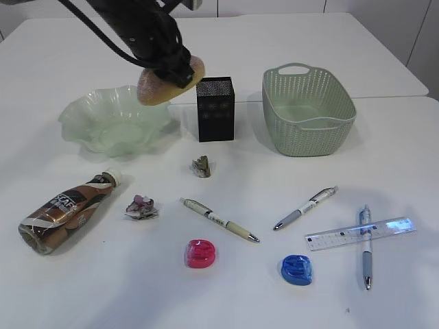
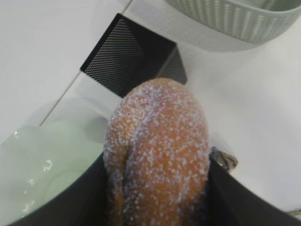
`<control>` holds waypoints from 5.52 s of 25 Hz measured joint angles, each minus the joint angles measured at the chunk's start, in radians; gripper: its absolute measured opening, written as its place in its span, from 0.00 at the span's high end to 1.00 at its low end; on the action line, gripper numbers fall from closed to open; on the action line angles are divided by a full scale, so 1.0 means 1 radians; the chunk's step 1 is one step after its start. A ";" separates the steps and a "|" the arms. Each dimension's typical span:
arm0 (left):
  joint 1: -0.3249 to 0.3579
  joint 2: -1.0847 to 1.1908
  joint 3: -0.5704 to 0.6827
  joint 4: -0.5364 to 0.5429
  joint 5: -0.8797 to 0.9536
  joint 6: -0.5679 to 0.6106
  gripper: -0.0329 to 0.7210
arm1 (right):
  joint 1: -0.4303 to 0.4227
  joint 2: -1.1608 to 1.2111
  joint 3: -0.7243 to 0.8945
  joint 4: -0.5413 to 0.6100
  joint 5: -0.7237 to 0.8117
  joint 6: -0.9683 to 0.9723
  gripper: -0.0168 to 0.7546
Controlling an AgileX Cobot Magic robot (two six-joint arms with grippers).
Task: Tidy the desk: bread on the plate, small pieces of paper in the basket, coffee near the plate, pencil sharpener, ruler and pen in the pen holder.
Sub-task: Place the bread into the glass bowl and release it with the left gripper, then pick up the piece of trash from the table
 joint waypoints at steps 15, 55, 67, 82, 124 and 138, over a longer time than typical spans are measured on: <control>0.247 0.000 0.000 -0.167 -0.055 -0.026 0.51 | 0.000 0.000 0.002 -0.011 0.000 0.000 0.50; 0.328 0.243 0.000 -0.193 -0.207 -0.127 0.51 | 0.000 0.000 0.002 -0.026 0.015 -0.004 0.50; 0.328 0.264 0.000 -0.220 -0.210 -0.127 0.39 | 0.000 0.000 0.002 -0.026 0.015 -0.004 0.50; 0.328 0.264 0.000 -0.238 -0.212 -0.127 0.13 | 0.000 0.000 0.002 -0.026 0.019 -0.004 0.50; 0.276 -0.038 -0.088 -0.299 0.413 -0.162 0.24 | 0.000 0.000 0.002 -0.026 0.046 -0.006 0.50; 0.267 -0.324 0.220 -0.263 0.416 -0.163 0.25 | 0.000 0.000 0.002 -0.016 0.063 -0.019 0.50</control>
